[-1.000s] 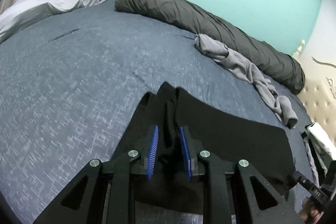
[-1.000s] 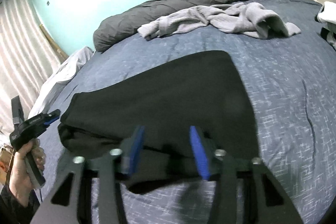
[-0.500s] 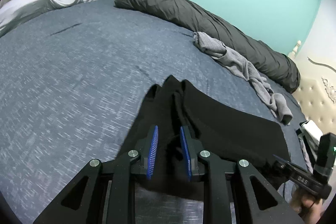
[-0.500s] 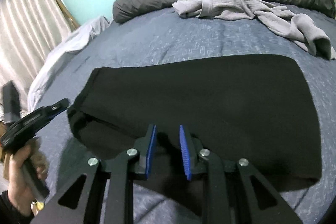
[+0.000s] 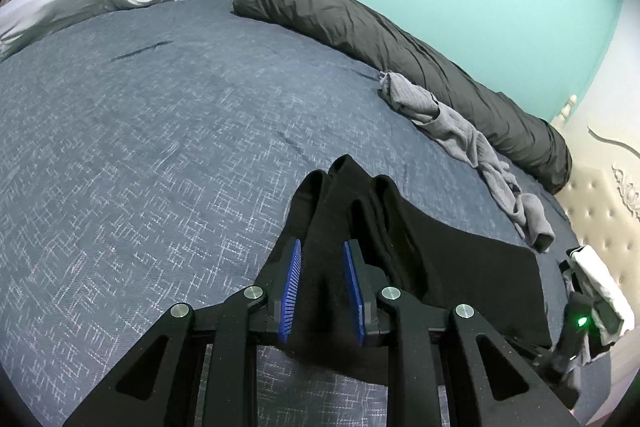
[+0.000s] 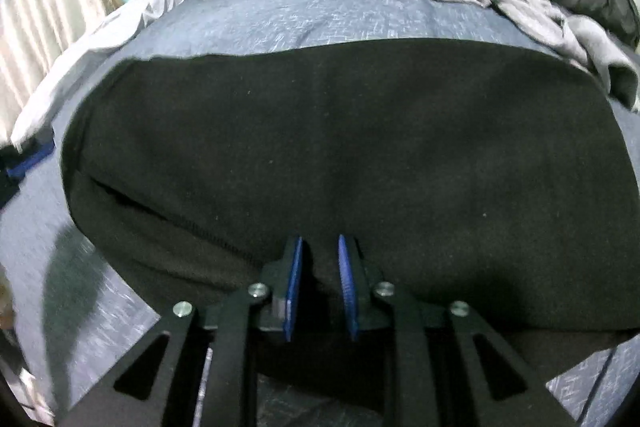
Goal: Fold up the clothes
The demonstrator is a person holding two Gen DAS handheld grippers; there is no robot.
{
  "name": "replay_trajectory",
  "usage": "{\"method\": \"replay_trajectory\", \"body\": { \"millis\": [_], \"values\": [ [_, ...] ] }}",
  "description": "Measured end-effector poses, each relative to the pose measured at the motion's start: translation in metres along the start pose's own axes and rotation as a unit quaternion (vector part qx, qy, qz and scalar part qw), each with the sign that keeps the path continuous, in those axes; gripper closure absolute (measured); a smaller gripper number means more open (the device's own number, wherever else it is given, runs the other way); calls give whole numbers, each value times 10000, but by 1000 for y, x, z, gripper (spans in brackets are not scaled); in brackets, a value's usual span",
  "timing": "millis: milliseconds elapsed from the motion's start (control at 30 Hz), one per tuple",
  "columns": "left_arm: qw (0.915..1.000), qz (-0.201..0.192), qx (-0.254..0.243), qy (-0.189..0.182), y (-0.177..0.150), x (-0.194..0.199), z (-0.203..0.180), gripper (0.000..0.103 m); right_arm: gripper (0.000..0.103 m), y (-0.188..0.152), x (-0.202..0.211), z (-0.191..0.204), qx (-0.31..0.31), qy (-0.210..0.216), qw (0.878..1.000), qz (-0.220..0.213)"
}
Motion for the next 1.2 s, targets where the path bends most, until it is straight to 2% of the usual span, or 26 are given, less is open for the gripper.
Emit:
{"method": "replay_trajectory", "body": {
  "millis": [67, 133, 200, 300, 433, 567, 667, 733, 800, 833, 967, 1067, 1133, 1200],
  "values": [
    [10000, -6, 6, -2, 0, 1, 1, 77, 89, 8, 14, -1, -57, 52, 9998, -174],
    [10000, 4, 41, -12, 0, 1, 2, 71, 89, 16, 27, -1, -74, 114, 9989, -446],
    [10000, 15, 73, -23, 0, 1, 3, 66, 89, 23, 31, -1, -123, 136, 9985, -523],
    [10000, 29, 54, -18, -1, 1, 3, 66, 89, 30, 20, 8, -107, 115, 9989, -430],
    [10000, 31, 87, -1, 0, 2, 7, 66, 90, 17, -15, 9, -181, -25, 9998, 29],
    [9999, 49, 155, 23, 0, 2, 13, 66, 91, 13, -23, 9, -217, -95, 9997, -34],
    [9998, 55, 193, 44, -1, 3, 16, 66, 91, 20, -8, 10, -192, -166, 9996, -141],
    [9998, 35, 206, 56, -1, 7, 18, 62, 91, 21, 4, 8, -171, -264, 9990, -316],
    [9997, 41, 249, 46, -2, 9, 20, 51, 91, 10, -7, 6, -193, -226, 9996, -28],
    [9996, 57, 281, 38, -3, 9, 22, 48, 91, 7, -8, 6, -168, -215, 9996, -12],
    [9983, 373, 457, -27, -18, 7, 26, 40, 91, 10, 10, 4, -263, 21, 9990, -355],
    [9964, 568, 615, -126, -30, 8, 27, 39, 91, 9, 36, -6, -315, 71, 9975, -628],
    [9949, 683, 723, -137, -37, 7, 28, 32, 91, 2, 49, -14, -379, 154, 9966, -714],
    [9935, 790, 801, -164, -44, 3, 28, 30, 91, -10, 58, -20, -361, 168, 9967, -701]
  ]
}}
Point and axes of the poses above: each gripper's, at about its wrist camera, not at the fingertips, and x roughly against the way its jaws point, z to its left, y to its top, the point moved 6 cm from there along -x, roughly the way its jaws point, and after that the axes turned 5 degrees about x, right-handed, at the moved point
